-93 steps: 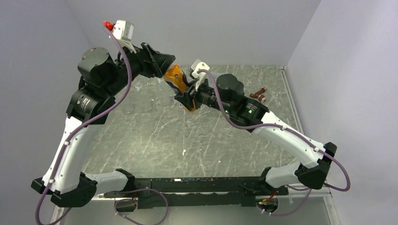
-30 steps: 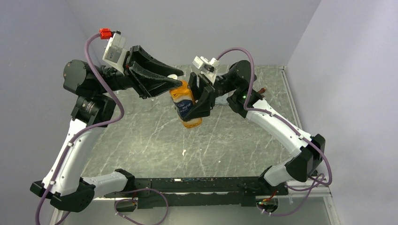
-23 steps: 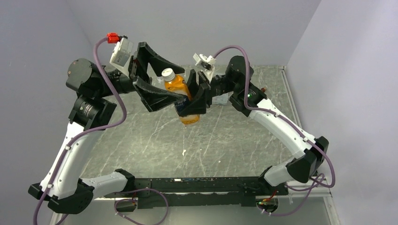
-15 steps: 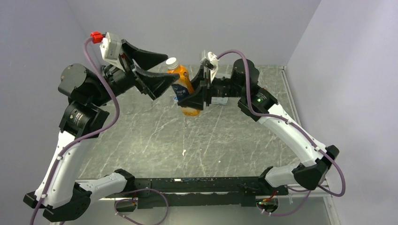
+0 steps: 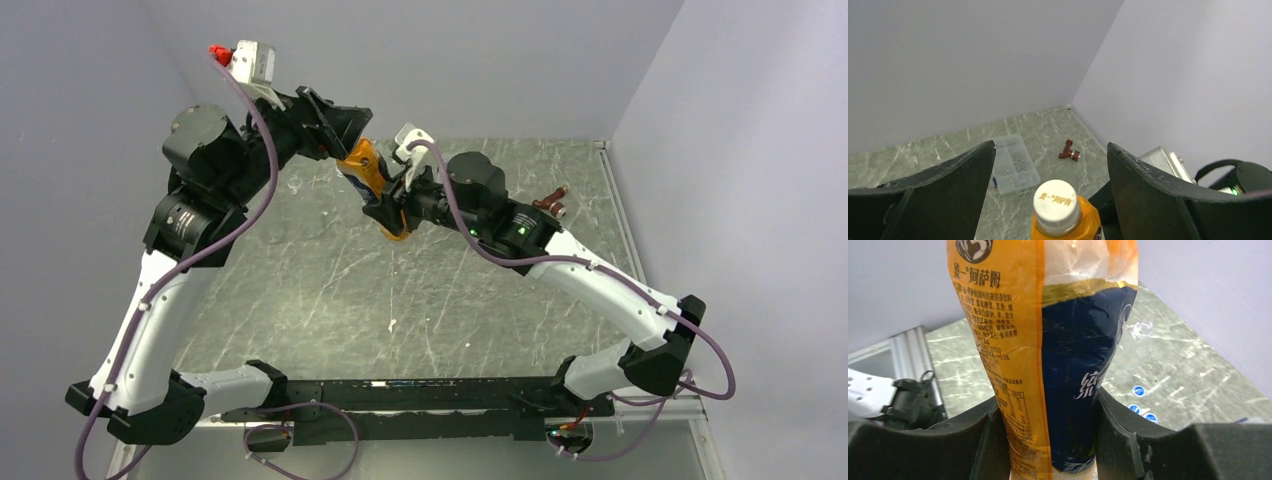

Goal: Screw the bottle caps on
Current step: Screw the bottle cap onto the plastic bottle.

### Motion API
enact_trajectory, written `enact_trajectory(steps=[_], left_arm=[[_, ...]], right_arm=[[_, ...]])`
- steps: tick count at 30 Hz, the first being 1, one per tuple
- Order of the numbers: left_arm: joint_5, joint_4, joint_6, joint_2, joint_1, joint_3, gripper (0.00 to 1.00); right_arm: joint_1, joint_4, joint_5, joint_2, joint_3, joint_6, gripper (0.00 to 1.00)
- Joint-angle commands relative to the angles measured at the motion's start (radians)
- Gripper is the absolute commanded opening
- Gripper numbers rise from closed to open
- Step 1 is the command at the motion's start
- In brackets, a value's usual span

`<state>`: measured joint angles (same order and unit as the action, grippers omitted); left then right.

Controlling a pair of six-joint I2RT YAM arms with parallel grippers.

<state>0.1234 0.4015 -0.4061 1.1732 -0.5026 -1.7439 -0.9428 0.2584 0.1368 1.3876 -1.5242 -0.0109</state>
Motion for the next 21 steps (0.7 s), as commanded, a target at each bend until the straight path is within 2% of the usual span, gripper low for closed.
enact_trajectory(steps=[1,7,14,21], left_arm=[[-0.070,0.065,-0.034,0.024,-0.002,-0.078,0.83],[-0.100,0.136,-0.060,0.061,-0.002,-0.115,0.75],[-0.088,0.132,-0.078,0.075,-0.002,-0.103,0.68],[-0.099,0.108,-0.078,0.065,-0.002,-0.083,0.57]], right_arm=[[-0.022,-0.005,-0.170,0.012,-0.066,0.053,0.00],[-0.034,-0.005,-0.227,0.033,-0.084,0.059,0.00],[-0.043,0.008,-0.241,0.070,-0.129,0.063,0.00],[-0.048,0.025,-0.244,0.090,-0.145,0.068,0.00]])
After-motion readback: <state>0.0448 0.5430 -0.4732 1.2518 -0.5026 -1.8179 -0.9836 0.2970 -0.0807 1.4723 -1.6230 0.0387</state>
